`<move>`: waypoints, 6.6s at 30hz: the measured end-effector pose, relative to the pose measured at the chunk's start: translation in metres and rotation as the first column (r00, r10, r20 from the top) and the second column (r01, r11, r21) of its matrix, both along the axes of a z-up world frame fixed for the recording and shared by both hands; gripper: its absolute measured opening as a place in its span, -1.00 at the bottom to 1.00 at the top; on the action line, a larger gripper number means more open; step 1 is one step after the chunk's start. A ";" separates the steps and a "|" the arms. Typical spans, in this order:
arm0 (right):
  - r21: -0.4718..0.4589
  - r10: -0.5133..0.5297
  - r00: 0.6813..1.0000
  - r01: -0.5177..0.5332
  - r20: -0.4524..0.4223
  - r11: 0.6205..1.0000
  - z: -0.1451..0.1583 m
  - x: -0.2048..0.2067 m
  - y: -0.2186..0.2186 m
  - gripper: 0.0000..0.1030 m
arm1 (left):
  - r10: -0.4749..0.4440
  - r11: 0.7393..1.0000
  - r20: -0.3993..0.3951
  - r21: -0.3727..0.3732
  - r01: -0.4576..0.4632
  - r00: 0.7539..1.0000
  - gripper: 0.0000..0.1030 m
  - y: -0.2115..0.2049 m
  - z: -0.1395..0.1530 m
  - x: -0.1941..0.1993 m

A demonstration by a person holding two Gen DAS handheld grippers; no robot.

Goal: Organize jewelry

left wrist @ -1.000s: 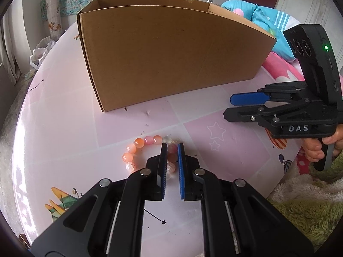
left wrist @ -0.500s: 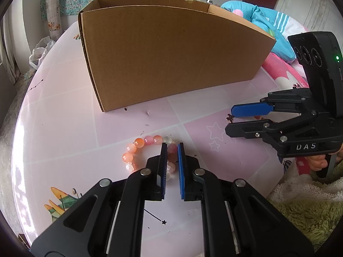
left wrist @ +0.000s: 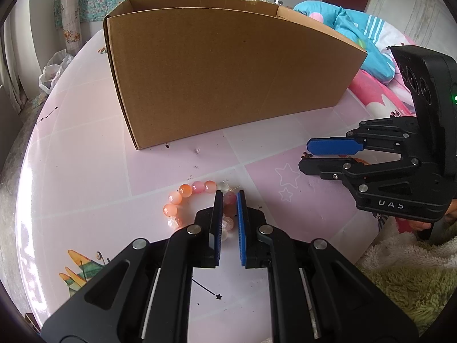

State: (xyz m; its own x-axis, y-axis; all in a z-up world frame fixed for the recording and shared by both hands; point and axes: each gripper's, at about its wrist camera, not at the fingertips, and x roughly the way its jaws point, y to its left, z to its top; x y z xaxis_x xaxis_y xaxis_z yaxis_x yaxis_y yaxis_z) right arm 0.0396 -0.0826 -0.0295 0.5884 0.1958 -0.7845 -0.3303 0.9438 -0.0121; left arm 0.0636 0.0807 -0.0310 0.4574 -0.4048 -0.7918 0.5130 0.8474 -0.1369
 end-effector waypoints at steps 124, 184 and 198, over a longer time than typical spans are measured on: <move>0.064 -0.022 0.942 0.046 -0.334 0.997 0.080 0.204 -0.066 -0.76 | 0.307 0.887 0.101 -0.391 -0.246 0.946 0.01 0.071 0.121 0.085; 0.551 -0.375 0.909 0.409 -0.180 0.728 0.063 0.007 -0.188 0.43 | 0.261 0.873 -0.154 -0.384 -0.301 0.953 0.56 0.028 0.071 0.037; 0.439 -0.570 0.813 0.472 0.118 0.764 0.078 -0.096 -0.175 0.62 | 0.351 0.927 0.260 -0.232 -0.295 0.900 0.82 0.015 0.105 -0.060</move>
